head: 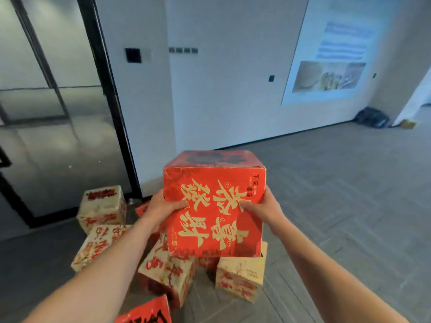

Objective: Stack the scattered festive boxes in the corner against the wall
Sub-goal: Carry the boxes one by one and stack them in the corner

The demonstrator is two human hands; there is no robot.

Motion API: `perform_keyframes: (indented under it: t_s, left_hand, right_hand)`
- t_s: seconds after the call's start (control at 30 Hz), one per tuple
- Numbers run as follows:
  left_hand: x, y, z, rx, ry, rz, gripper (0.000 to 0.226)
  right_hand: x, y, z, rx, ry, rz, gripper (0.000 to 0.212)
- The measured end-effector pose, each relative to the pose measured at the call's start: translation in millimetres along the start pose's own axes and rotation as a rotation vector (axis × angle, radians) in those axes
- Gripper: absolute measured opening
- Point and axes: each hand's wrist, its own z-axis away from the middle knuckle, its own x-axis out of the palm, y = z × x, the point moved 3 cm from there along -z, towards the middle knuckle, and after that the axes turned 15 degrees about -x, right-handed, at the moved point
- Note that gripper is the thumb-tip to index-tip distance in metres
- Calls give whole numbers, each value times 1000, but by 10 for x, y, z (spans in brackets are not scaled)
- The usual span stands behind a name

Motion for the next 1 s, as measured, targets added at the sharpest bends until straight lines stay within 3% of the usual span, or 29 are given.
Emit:
perform_keyframes:
  t_s: [0.2, 0.4, 0.7, 0.9, 1.0]
  left_hand:
    - [-868, 1129, 409, 154, 109, 22, 48]
    - [-1624, 1505, 1057, 190, 332, 78, 58]
    - [-2741, 1065, 2687, 127, 751, 197, 56]
    - [-3435, 418, 4094, 67, 1099, 290, 48]
    - [-3765, 28, 4959, 45, 1233, 333, 46]
  right_hand:
    - [89, -1319, -568, -180, -59, -42, 78]
    - [523, -2232, -911, -398, -221, -121, 78]
    - [1819, -3390, -444, -570, -587, -292, 70]
    - [3016, -4139, 613, -611, -830, -415, 49]
    - [3634, -4573, 1356, -649, -981, -453, 58]
